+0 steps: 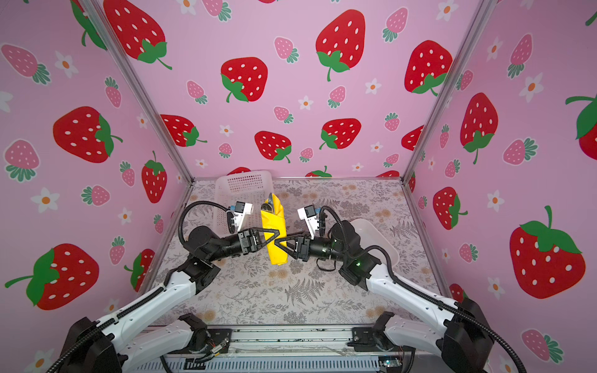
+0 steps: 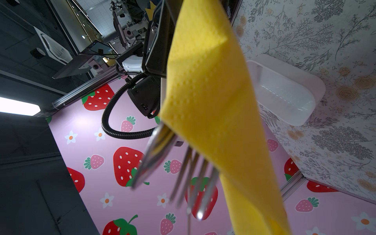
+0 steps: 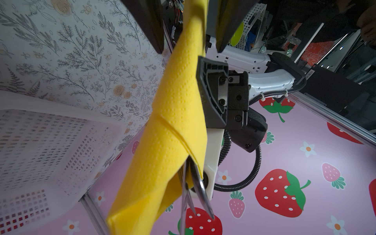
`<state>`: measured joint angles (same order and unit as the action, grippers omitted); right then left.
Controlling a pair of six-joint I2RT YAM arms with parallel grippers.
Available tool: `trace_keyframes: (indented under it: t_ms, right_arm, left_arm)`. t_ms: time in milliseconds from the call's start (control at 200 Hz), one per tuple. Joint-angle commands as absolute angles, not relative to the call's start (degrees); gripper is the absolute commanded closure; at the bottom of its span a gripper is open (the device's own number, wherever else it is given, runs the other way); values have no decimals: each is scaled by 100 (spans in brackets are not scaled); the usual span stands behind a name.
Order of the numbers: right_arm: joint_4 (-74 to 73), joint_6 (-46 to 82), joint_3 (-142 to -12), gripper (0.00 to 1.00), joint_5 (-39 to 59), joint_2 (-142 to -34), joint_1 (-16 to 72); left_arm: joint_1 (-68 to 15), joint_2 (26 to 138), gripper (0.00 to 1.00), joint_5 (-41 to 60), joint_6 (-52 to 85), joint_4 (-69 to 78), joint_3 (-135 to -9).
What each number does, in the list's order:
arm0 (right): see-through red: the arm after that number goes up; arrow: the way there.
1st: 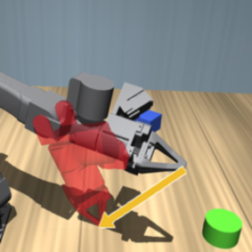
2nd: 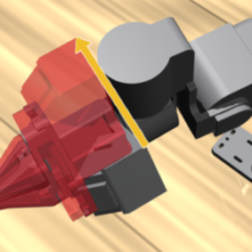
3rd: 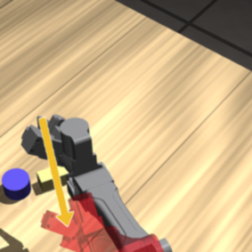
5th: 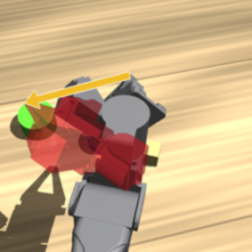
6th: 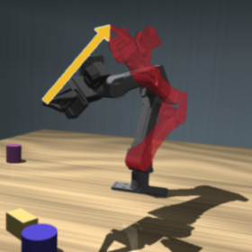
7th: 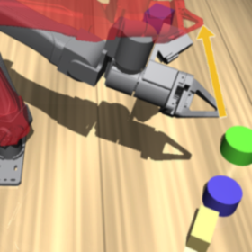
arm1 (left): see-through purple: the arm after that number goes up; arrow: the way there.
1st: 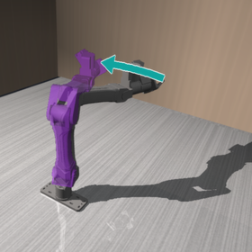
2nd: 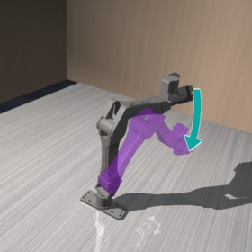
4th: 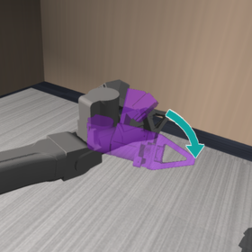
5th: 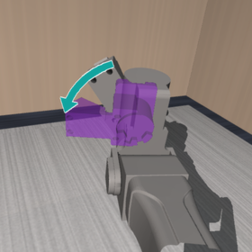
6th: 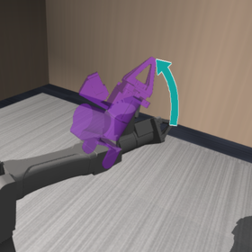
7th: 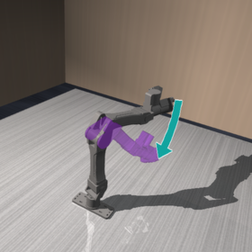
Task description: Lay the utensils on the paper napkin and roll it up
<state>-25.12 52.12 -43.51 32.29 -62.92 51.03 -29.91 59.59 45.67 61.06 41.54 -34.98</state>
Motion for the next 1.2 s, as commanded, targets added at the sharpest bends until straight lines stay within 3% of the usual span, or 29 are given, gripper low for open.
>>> trace_keyframes:
  t_ms: [0,115,265,445,585,1190]
  right_arm:
    - [-2281,5043,-4456,55,2696,-5965,5051]
    - [-2261,5010,-4457,57,2478,-5771,5039]
    - [-2283,5065,-4567,69,2371,-5755,5039]
    - [-2693,5272,-4676,71,2762,-6116,5043]
    - [-2984,5424,-4733,79,3079,-6429,5037]
    - [-2895,5474,-4215,56,2858,-6041,5036]
  left_arm:
    - [-3006,5796,88,4656,6013,4290,-3753]
    - [-3001,5766,88,4640,5985,4231,-3744]
    - [-3006,5766,88,4673,5985,4202,-3762]
    - [-3005,5766,88,4691,5989,4199,-3760]
    - [-3002,5772,88,4709,5994,4184,-3764]
    - [-3002,5739,88,4661,5933,4069,-3788]
